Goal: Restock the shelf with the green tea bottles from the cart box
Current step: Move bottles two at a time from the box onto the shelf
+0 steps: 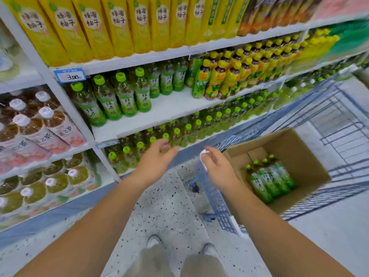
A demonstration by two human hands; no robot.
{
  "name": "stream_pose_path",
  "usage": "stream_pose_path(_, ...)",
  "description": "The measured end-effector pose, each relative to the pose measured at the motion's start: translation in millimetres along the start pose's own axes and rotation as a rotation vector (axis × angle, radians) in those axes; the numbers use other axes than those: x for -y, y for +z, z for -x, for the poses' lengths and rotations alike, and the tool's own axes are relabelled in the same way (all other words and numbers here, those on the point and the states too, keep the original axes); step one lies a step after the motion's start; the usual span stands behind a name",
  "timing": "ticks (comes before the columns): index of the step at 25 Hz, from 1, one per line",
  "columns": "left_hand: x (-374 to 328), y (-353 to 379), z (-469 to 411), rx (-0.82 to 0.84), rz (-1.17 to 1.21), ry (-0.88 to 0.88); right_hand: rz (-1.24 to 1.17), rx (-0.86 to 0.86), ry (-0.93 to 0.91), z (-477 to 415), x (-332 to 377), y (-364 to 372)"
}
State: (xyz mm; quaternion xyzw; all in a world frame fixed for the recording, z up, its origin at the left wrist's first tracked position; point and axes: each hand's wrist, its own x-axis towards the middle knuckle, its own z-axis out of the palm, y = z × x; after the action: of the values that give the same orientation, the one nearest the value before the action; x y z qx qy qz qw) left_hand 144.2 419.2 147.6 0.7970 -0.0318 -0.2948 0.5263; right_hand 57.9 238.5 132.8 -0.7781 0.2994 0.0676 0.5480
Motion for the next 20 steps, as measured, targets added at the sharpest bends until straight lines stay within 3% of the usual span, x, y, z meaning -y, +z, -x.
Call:
stream_pose_path(9, -39, 148, 59, 0.114, 0.03, -0.061, -0.053, -0.091, 0.105, 73, -82, -125)
stream_pose_path(20, -48, 326, 59, 0.092, 0.086, -0.221, 0.155, 0.056, 0.229, 49, -174, -279)
